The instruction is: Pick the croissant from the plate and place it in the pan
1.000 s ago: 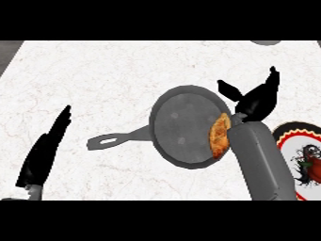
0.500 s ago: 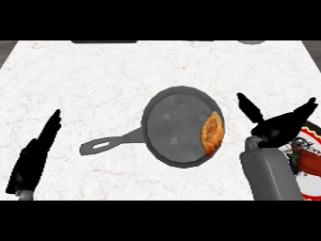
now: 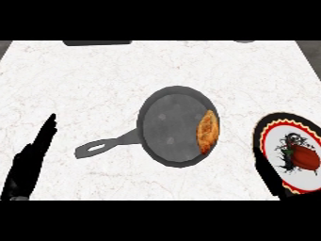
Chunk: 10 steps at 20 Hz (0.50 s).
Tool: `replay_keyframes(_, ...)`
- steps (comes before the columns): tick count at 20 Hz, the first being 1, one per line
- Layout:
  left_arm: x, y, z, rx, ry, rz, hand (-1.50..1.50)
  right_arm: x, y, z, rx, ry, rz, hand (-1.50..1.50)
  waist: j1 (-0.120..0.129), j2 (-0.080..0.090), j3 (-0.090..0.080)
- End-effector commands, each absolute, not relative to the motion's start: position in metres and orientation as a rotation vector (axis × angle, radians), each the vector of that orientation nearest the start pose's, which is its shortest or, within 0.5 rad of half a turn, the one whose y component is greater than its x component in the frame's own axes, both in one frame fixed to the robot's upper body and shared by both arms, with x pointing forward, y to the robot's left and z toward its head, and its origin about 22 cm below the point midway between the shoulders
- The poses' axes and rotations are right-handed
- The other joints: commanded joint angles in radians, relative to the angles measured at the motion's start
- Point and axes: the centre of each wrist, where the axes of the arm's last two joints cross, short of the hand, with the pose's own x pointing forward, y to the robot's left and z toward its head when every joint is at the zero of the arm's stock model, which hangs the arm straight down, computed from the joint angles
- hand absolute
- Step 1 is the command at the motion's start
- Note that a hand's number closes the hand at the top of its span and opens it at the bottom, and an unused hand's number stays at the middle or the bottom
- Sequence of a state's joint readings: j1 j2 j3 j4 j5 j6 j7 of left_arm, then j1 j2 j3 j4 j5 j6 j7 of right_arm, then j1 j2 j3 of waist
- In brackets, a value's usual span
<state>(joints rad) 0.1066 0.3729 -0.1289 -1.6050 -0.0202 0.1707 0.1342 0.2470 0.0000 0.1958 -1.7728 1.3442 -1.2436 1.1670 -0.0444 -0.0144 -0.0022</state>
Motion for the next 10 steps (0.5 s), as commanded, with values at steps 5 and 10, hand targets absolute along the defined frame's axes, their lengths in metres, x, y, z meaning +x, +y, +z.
replay_keyframes(5, 0.212, 0.303, 0.007, 0.375, -1.376, -0.235, 0.0, 0.064, -0.184, 0.031, -1.361, -1.125, -0.797, -1.5, 0.008, 0.008, 0.001)
replay_keyframes(10, 0.208, 0.295, 0.007, 0.353, -1.365, -0.226, 0.0, 0.023, -0.175, 0.053, -1.329, -1.134, -0.806, -1.5, 0.017, 0.005, 0.002)
